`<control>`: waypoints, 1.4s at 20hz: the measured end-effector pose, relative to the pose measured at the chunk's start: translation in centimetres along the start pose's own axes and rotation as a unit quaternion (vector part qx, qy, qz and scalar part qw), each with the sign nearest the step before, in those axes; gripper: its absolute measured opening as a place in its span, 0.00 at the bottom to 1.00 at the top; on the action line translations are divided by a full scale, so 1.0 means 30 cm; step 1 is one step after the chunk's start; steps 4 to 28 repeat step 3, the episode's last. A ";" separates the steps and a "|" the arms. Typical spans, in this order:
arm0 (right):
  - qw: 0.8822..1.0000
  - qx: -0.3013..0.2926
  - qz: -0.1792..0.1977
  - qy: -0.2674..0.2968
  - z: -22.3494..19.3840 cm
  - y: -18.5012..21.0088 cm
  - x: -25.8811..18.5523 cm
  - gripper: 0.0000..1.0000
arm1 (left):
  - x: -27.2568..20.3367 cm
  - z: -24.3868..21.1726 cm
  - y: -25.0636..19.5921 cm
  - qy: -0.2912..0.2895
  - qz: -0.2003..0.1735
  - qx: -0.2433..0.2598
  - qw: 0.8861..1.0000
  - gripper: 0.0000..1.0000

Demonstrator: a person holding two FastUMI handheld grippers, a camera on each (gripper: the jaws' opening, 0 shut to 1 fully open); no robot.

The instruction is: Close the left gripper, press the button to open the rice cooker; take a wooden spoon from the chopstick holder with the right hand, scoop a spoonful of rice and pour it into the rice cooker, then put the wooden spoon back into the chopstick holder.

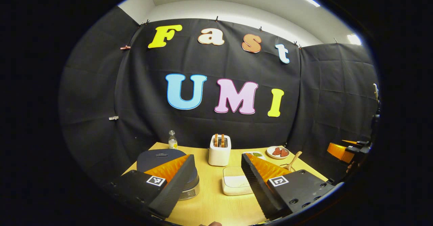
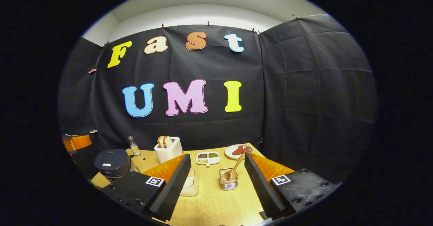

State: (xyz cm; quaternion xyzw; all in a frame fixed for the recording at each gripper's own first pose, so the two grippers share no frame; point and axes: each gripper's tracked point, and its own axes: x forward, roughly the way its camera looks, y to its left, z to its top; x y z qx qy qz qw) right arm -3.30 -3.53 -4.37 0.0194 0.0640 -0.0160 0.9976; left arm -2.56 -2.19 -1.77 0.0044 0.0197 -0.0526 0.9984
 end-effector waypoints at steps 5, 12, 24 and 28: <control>1.000 0.009 -0.002 0.025 -0.038 0.000 0.011 0.99 | -0.005 -0.002 0.004 0.003 0.004 -0.008 1.000 0.95; 1.000 0.009 -0.002 0.025 -0.038 0.000 0.011 0.99 | -0.005 -0.002 0.004 0.003 0.004 -0.008 1.000 0.95; 1.000 0.009 -0.002 0.025 -0.038 0.000 0.011 0.99 | -0.005 -0.002 0.004 0.003 0.004 -0.008 1.000 0.95; 1.000 0.009 -0.002 0.025 -0.038 0.000 0.011 0.99 | -0.005 -0.002 0.004 0.003 0.004 -0.008 1.000 0.95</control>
